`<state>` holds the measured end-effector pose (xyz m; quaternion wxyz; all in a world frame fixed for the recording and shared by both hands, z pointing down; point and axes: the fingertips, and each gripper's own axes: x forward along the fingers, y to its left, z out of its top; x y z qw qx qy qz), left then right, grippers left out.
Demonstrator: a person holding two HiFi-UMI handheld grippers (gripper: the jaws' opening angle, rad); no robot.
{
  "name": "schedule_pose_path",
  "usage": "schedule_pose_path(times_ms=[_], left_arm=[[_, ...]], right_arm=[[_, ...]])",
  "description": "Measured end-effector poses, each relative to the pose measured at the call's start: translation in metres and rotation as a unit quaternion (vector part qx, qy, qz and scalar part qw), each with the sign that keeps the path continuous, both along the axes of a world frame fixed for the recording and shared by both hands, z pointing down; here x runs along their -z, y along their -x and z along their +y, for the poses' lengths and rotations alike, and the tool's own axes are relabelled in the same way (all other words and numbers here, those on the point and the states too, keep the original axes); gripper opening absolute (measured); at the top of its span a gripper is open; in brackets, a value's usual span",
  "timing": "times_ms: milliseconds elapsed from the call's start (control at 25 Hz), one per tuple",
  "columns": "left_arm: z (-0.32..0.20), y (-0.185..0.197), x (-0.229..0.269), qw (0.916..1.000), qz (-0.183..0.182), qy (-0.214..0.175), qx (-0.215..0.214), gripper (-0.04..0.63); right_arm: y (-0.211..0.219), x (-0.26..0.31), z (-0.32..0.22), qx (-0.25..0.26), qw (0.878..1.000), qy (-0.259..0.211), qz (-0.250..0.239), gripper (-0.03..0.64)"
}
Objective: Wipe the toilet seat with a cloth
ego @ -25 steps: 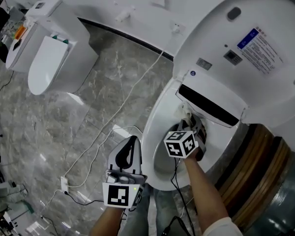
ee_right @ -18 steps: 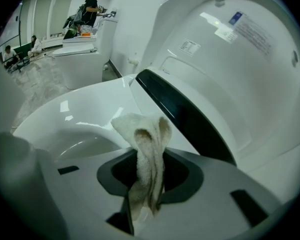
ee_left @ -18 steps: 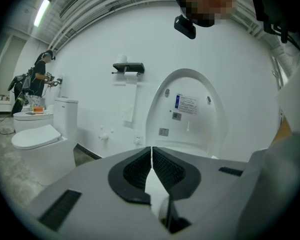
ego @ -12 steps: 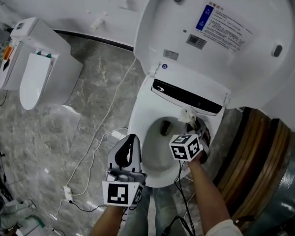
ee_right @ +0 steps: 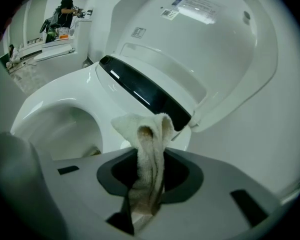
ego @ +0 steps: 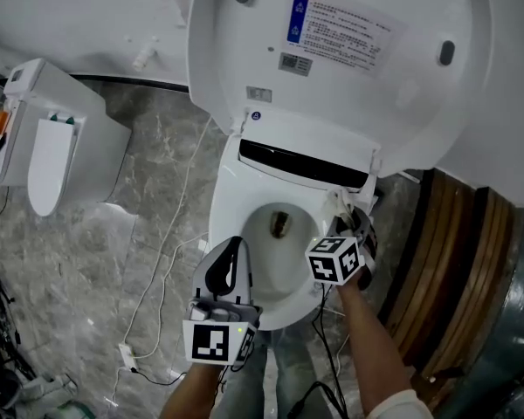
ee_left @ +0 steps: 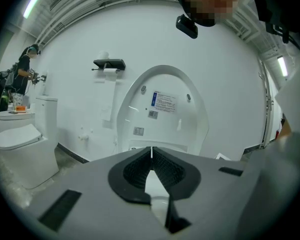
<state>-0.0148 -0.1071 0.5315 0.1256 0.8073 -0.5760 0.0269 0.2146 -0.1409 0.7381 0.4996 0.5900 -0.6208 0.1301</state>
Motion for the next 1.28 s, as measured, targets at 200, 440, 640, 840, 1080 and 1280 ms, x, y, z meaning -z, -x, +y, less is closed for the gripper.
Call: schedule_pose_path(times_ms=[200,440,640,840,1080,1280], left_arm=[[0.001,-0.007,-0.002,1.0000,0.001,0.002,-0.009,0.017],[0.006,-0.006,-0.001,0.9999,0.002,0.000,-0.016,0.017],[0.017,0.000,-0.005,0.9998,-0.001,0.005,-0.020,0.017],[0.027,0.001,0.003,0.9997,-0.001,0.002,-0.024,0.017],[0.040,-0.001,0.053,0.9986,0.002,-0.030,-0.043,0.018],[0.071,-0.003,0.097,0.9970,0.015,-0.021,-0.073,0.017]], right_arm=[[-0.013,0.001,0.006,-0.011,1.000,-0.003,0.003,0.100],[-0.009,0.014,0.007,0.009,0.999,-0.031,-0.010,0.100],[0.001,0.040,0.023,0.031,0.996,-0.086,-0.015,0.100],[0.001,0.062,0.046,0.005,0.994,-0.103,-0.041,0.100],[0.008,0.131,0.084,-0.031,0.987,-0.140,-0.076,0.100],[0.021,0.208,0.125,-0.053,0.978,-0.179,-0.096,0.100]])
